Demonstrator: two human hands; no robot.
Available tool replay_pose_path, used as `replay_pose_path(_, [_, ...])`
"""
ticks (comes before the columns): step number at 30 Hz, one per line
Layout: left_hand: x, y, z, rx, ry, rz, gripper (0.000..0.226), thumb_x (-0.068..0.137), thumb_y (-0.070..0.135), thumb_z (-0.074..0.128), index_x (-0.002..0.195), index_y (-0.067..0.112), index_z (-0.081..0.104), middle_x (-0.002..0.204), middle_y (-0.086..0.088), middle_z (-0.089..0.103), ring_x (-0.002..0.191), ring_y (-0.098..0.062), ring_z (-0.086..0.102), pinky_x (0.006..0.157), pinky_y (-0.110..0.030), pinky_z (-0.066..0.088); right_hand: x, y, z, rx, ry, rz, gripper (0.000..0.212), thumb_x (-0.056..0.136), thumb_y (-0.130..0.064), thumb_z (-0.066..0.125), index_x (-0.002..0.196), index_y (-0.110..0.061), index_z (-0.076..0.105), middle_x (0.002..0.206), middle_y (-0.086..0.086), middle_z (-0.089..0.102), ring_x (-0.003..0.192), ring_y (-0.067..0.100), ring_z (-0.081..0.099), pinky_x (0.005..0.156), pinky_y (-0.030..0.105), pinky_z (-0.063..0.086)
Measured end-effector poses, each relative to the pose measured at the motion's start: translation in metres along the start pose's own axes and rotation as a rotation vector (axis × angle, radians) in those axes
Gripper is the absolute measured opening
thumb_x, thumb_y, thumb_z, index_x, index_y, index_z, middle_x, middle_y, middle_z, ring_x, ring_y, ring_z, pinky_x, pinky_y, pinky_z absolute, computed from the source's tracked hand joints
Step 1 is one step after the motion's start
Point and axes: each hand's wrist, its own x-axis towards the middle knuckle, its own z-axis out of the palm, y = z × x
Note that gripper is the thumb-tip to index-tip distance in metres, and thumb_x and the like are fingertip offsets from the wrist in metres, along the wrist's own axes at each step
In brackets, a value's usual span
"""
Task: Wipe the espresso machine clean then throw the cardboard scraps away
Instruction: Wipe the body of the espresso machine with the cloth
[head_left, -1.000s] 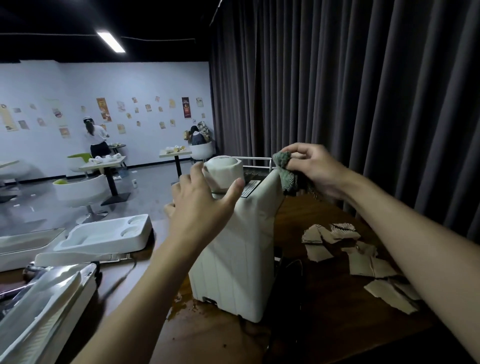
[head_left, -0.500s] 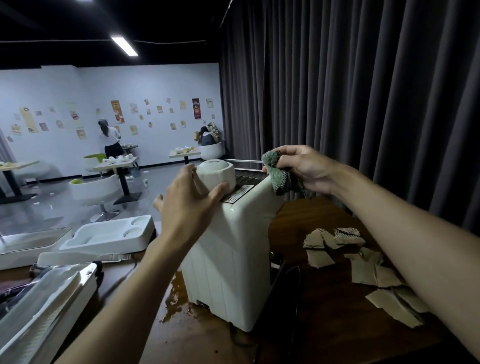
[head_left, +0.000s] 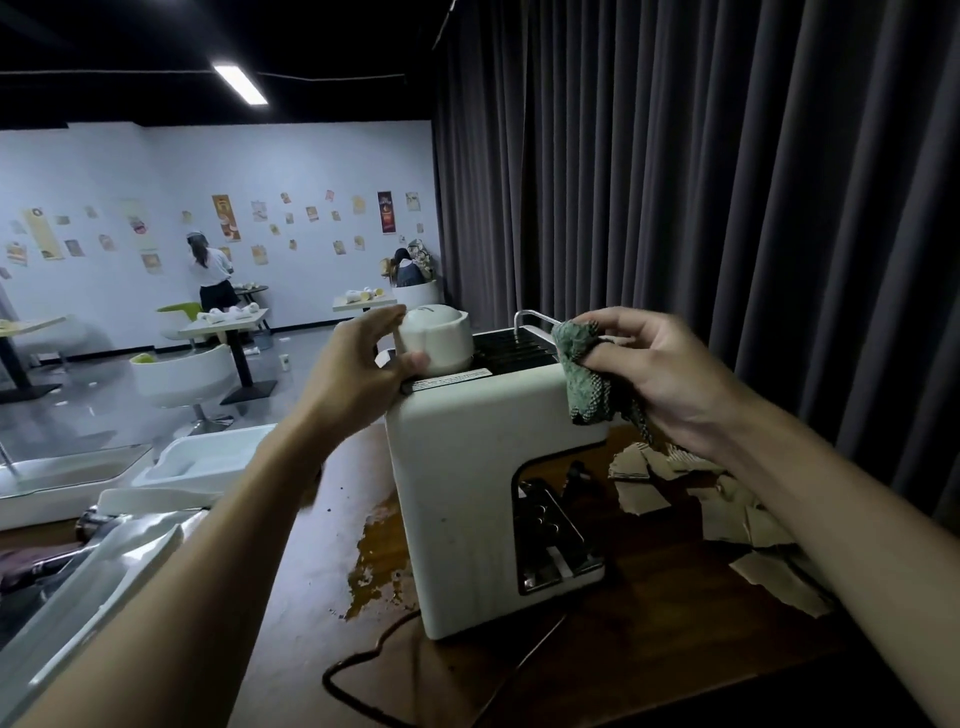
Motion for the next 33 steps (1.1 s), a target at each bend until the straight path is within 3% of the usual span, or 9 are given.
replay_pose_path(3, [-0.018, 0.001, -0.001, 0.084, 0.075, 0.062, 0.05, 0.089, 0.025, 0.073, 0.136, 0.023, 0.055, 0.139, -0.002, 0.054, 0.124, -0.017, 0.054, 0.094, -0.034, 0.047, -0.009, 0.007, 0.009, -0.061, 0.102, -0.068, 0.026, 0.089, 0.003, 0.061, 0.1, -0.017, 0.072, 0.092, 0.005, 0.073, 0.085, 0.015, 0.07, 0.074, 0.03, 0.059])
replay_pose_path(7, [-0.039, -0.006, -0.005, 0.062, -0.054, 0.136, 0.041, 0.09, 0.041, 0.064, 0.128, 0.028, 0.06, 0.137, 0.004, 0.046, 0.122, -0.013, 0.051, 0.099, -0.035, 0.048, -0.018, 0.032, 0.012, -0.48, 0.457, -0.321, 0.028, 0.087, -0.005, 0.068, 0.11, -0.02, 0.071, 0.115, 0.0, 0.053, 0.1, -0.001, 0.056, 0.092, 0.017, 0.05])
replay_pose_path(11, [-0.047, -0.014, -0.007, 0.01, -0.121, 0.133, 0.039, 0.088, 0.052, 0.052, 0.113, 0.029, 0.071, 0.127, 0.008, 0.055, 0.12, -0.008, 0.053, 0.102, -0.042, 0.05, -0.022, 0.06, 0.022, -0.672, 0.628, -0.369, 0.031, 0.087, -0.011, 0.069, 0.118, -0.015, 0.068, 0.113, -0.002, 0.041, 0.1, -0.024, 0.039, 0.089, 0.001, 0.039])
replay_pose_path(15, [-0.048, -0.023, -0.004, -0.025, -0.127, 0.152, 0.037, 0.09, 0.053, 0.048, 0.114, 0.034, 0.069, 0.124, 0.012, 0.056, 0.119, -0.004, 0.052, 0.1, -0.04, 0.05, -0.025, 0.07, 0.038, -0.625, 0.726, -0.394, 0.034, 0.092, -0.027, 0.065, 0.119, -0.007, 0.067, 0.112, -0.002, 0.041, 0.096, -0.006, 0.042, 0.086, -0.001, 0.035])
replay_pose_path(20, [-0.045, -0.03, -0.004, -0.053, -0.138, 0.179, 0.033, 0.093, 0.05, 0.051, 0.116, 0.034, 0.07, 0.122, 0.013, 0.058, 0.118, -0.003, 0.053, 0.097, -0.036, 0.048, -0.023, 0.077, 0.055, -0.648, 0.79, -0.453, 0.026, 0.092, -0.016, 0.065, 0.115, -0.004, 0.069, 0.114, 0.0, 0.043, 0.104, 0.011, 0.048, 0.091, 0.012, 0.044])
replay_pose_path(25, [-0.042, -0.034, -0.001, -0.06, -0.138, 0.19, 0.029, 0.092, 0.052, 0.051, 0.112, 0.04, 0.068, 0.119, 0.015, 0.056, 0.118, -0.002, 0.052, 0.096, -0.034, 0.048, -0.021, 0.08, 0.06, -0.637, 0.856, -0.457, 0.026, 0.088, -0.004, 0.066, 0.114, -0.005, 0.07, 0.112, 0.001, 0.046, 0.099, -0.004, 0.041, 0.086, 0.0, 0.036])
replay_pose_path(28, [-0.041, -0.036, -0.001, -0.07, -0.142, 0.2, 0.029, 0.092, 0.053, 0.051, 0.111, 0.04, 0.068, 0.119, 0.017, 0.056, 0.118, -0.002, 0.052, 0.097, -0.034, 0.047, -0.022, 0.082, 0.065, -0.667, 0.842, -0.457, 0.029, 0.087, -0.003, 0.065, 0.116, -0.008, 0.068, 0.114, 0.002, 0.048, 0.101, -0.004, 0.041, 0.087, 0.001, 0.036])
replay_pose_path(33, [-0.039, -0.041, -0.001, -0.068, -0.138, 0.22, 0.024, 0.093, 0.054, 0.052, 0.11, 0.045, 0.067, 0.118, 0.02, 0.055, 0.118, -0.004, 0.053, 0.098, -0.042, 0.05, -0.024, 0.081, 0.073, -0.547, 0.802, -0.417, 0.042, 0.093, -0.035, 0.053, 0.119, -0.006, 0.067, 0.119, 0.001, 0.044, 0.107, 0.002, 0.045, 0.093, 0.013, 0.041])
